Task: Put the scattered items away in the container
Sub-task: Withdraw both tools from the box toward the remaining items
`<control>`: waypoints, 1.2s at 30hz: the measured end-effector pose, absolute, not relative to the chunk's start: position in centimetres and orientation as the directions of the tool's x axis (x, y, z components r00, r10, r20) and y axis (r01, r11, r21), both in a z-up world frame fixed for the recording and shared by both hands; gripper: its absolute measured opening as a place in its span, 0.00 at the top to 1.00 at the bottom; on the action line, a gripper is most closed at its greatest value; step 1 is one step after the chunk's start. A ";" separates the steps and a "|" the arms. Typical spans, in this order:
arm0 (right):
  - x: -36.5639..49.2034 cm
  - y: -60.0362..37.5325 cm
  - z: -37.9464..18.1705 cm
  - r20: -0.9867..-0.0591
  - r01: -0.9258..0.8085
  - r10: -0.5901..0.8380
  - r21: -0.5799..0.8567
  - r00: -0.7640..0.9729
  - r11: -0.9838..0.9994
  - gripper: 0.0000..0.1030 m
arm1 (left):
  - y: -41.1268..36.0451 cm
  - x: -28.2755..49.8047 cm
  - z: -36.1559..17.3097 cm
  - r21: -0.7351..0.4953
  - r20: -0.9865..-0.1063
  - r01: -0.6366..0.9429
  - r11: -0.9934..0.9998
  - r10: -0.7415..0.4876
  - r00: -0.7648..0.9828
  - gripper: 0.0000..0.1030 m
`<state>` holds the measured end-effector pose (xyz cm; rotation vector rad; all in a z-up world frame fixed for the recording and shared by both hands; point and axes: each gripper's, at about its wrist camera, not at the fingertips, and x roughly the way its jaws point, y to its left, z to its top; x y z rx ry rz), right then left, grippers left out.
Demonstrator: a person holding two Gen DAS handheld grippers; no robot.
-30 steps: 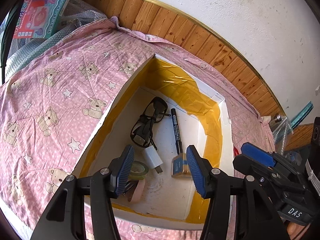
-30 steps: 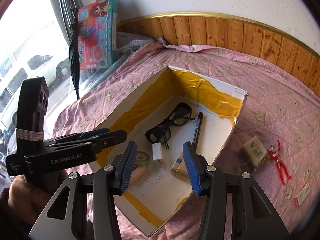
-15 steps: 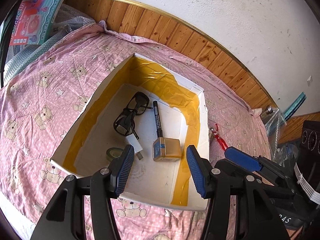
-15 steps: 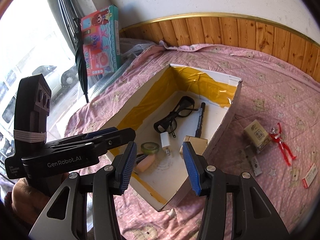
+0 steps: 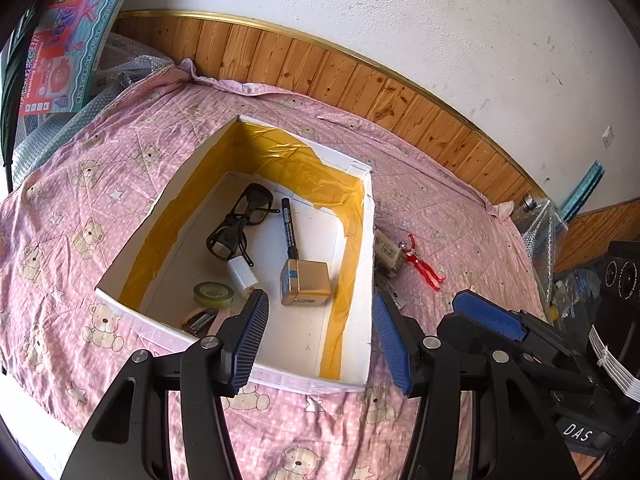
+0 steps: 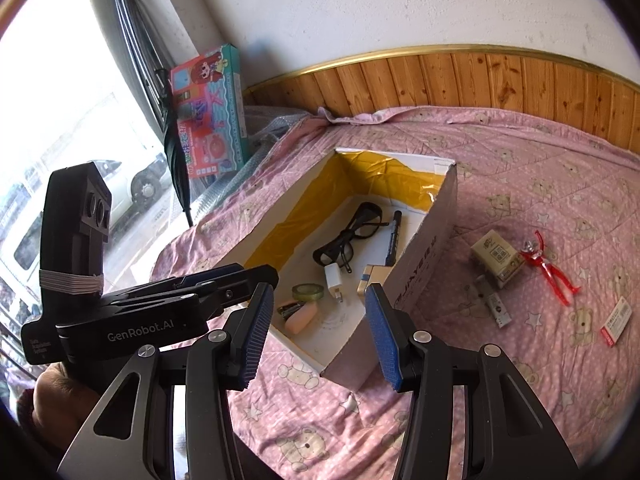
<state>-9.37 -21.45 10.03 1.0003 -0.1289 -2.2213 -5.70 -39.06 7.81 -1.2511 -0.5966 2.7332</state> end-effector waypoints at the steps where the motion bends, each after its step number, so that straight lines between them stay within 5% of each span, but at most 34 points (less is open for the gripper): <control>1: -9.1 -20.8 10.1 -0.619 0.544 -0.627 0.354 -0.474 -0.761 0.51 | -38.5 -5.5 8.0 -0.374 -0.710 0.082 -0.924 0.229 -0.666 0.46; 25: -5.8 -2.8 6.9 -0.570 0.273 -0.534 0.481 -0.625 -0.833 0.50 | -21.2 -6.5 7.6 -0.234 -0.765 -0.187 -0.954 0.299 -0.571 0.44; 36: -9.6 3.4 2.6 -0.638 0.077 -0.411 0.484 -0.652 -0.872 0.51 | -17.7 -12.3 3.4 -0.235 -0.816 -0.169 -0.957 0.289 -0.500 0.41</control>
